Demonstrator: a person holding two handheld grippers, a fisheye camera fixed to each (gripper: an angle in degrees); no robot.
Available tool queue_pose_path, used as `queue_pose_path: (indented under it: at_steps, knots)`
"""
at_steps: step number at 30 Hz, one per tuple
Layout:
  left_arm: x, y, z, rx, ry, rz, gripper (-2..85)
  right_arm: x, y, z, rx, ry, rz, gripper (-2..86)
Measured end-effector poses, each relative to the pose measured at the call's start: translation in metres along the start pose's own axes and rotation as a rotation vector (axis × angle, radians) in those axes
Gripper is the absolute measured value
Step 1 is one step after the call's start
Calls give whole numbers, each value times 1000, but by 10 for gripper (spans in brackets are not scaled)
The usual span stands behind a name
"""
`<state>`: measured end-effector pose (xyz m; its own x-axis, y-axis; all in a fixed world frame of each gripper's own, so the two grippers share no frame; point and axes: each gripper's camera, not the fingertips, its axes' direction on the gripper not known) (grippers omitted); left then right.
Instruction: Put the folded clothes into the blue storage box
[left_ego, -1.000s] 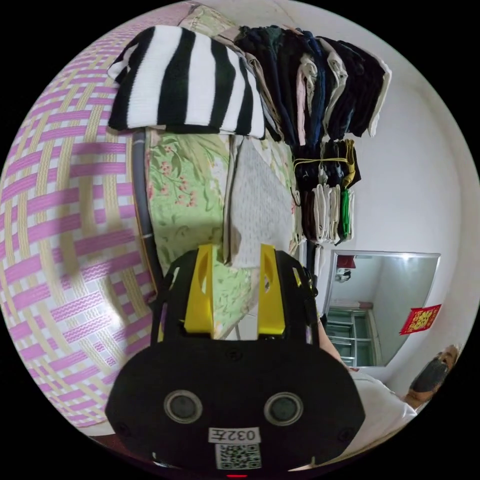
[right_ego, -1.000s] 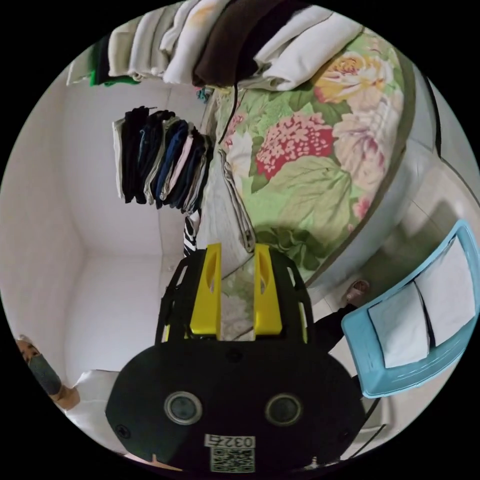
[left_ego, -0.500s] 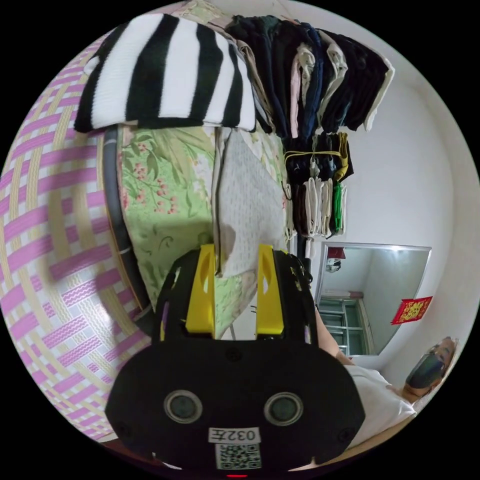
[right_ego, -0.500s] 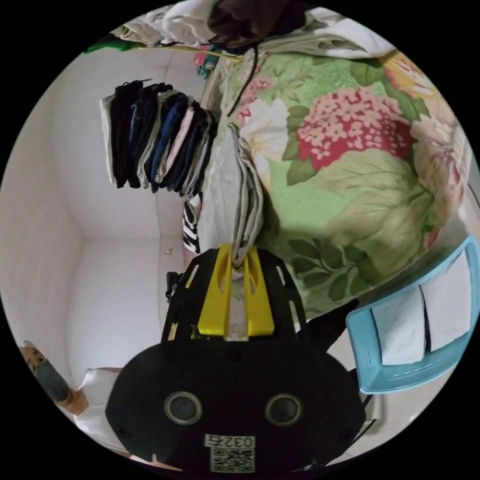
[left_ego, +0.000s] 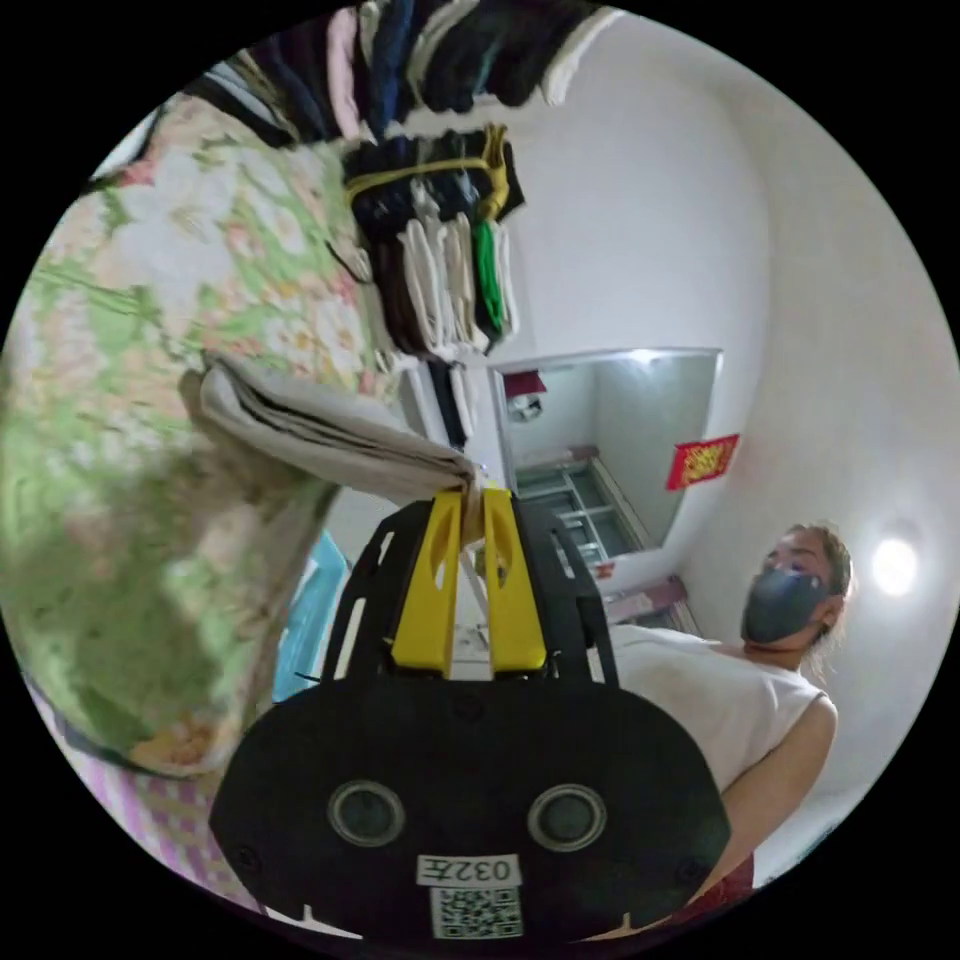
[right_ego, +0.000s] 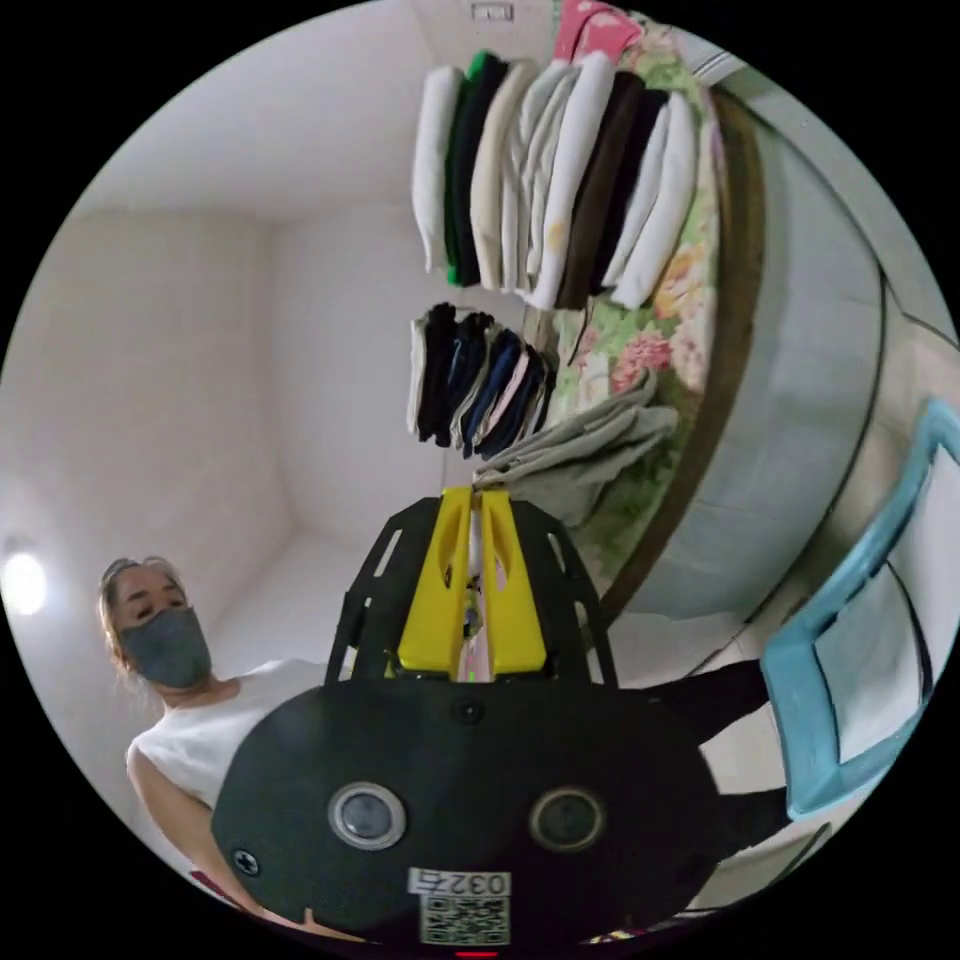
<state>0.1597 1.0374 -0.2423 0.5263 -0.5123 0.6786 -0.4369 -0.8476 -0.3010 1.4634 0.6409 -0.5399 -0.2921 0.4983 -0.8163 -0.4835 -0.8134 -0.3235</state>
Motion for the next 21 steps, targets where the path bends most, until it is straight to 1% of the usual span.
queue_pose_path:
  at_steps: [1,5,6,7,9,12,15,21]
  knots:
    - [1,-2,10,-29,14,1,-5,0,8,-13,19,14,3,-7]
    - [3,-16,86,-263,73,-42,-5,9,74,-92,153,106,83,-7]
    - [1,-20,110,-338,63,-52,-5,15,94,-111,202,120,117,-8]
    - [0,-22,122,-376,54,-56,-5,19,103,-120,226,130,134,-8]
    - [-10,-27,172,-524,14,-97,-5,38,138,-151,322,175,220,-8]
    - [-32,-30,229,-661,-70,-155,-5,64,171,-179,415,222,293,-8]
    - [-49,-32,279,-773,-134,-164,-6,85,197,-199,492,251,342,-8]
    - [-63,-27,336,-899,-195,-140,-4,115,240,-214,572,246,379,-6]
